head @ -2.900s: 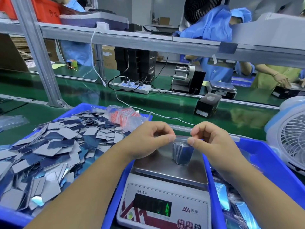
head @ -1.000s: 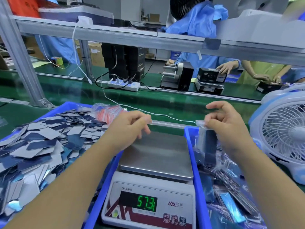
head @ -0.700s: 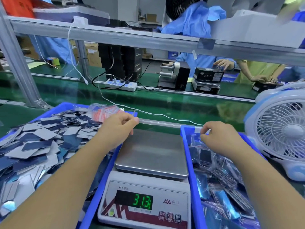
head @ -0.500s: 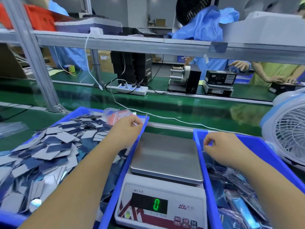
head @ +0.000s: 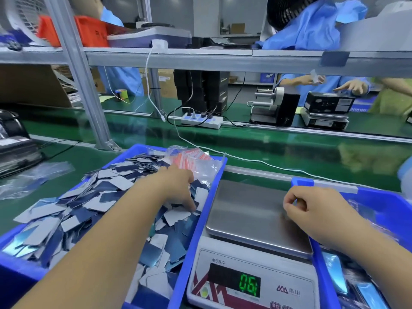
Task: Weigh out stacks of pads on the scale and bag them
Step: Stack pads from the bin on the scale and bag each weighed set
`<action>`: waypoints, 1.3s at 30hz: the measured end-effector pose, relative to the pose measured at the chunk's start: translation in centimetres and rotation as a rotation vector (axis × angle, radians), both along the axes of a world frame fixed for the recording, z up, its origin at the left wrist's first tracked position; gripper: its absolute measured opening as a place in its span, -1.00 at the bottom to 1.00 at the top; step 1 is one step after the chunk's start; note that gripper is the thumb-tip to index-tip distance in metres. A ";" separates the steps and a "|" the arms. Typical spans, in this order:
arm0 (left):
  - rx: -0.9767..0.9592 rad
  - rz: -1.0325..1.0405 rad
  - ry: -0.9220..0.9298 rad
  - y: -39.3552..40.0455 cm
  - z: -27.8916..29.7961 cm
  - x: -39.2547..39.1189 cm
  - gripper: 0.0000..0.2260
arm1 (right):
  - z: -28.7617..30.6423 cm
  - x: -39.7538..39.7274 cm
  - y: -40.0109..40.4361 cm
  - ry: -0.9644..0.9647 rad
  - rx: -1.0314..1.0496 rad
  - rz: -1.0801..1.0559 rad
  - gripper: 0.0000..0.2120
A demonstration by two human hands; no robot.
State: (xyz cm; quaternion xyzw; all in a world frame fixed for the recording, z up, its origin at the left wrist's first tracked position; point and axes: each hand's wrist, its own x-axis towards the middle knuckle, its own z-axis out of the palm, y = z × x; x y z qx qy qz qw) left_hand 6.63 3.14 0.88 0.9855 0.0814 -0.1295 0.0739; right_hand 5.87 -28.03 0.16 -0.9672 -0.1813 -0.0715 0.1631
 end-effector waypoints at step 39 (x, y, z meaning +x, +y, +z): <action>-0.107 -0.205 -0.135 -1.0 -1.9 0.8 -0.72 | -0.2 -0.6 0.4 0.091 0.071 0.073 -0.80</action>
